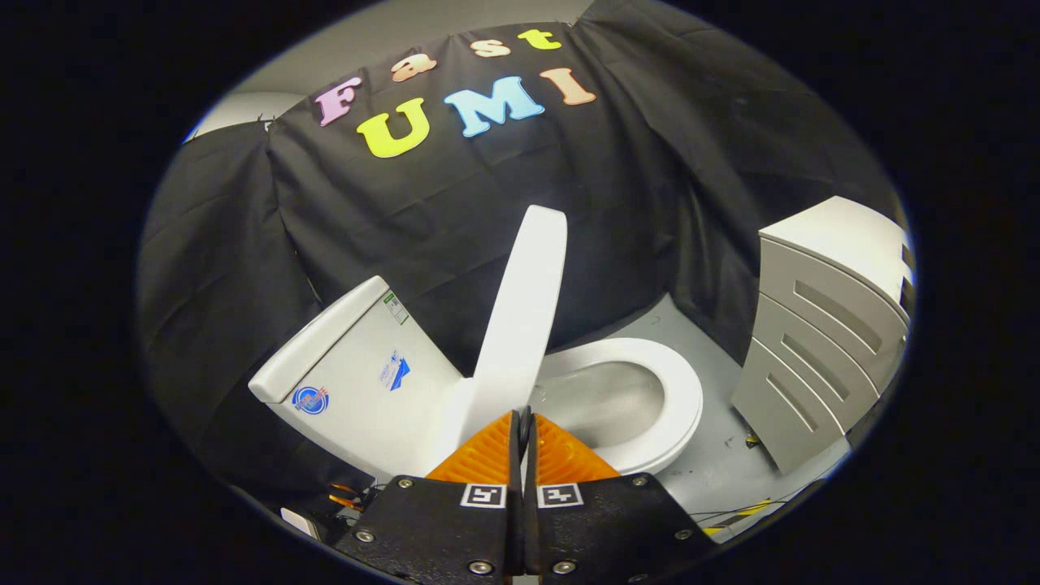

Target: Open the toilet lid.

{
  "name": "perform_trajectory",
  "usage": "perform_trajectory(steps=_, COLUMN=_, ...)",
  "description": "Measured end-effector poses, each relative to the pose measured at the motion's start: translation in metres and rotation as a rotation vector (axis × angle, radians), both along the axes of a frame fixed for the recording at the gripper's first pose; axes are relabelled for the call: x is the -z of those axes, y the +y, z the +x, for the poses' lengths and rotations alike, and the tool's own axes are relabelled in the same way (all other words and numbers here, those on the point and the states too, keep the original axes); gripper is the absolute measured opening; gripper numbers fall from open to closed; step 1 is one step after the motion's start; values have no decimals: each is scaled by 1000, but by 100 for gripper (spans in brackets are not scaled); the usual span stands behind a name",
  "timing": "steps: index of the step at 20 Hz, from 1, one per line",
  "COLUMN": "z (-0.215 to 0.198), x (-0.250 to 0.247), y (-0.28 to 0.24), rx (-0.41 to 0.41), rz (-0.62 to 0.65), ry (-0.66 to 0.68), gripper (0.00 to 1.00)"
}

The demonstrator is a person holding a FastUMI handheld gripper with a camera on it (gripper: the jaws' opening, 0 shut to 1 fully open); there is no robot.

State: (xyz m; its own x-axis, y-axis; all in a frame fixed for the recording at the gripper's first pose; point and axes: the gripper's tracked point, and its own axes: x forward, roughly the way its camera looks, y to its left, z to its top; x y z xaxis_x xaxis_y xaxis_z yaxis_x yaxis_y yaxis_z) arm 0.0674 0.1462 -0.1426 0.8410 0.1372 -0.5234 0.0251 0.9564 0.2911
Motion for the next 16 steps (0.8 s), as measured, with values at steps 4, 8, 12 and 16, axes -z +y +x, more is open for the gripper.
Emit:
perform_trajectory(steps=4, z=1, x=-11, y=16, rx=-7, rz=-79, ry=-41, gripper=0)
perform_trajectory(steps=8, z=4, x=-22, y=36, rx=-24, rz=-128, ry=-76, gripper=0)
perform_trajectory(steps=12, z=4, x=-30, y=57, rx=-54, rz=-179, ry=-111, gripper=0)
perform_trajectory(steps=16, z=5, x=-37, y=75, rx=-76, rz=-204, ry=-138, gripper=0)
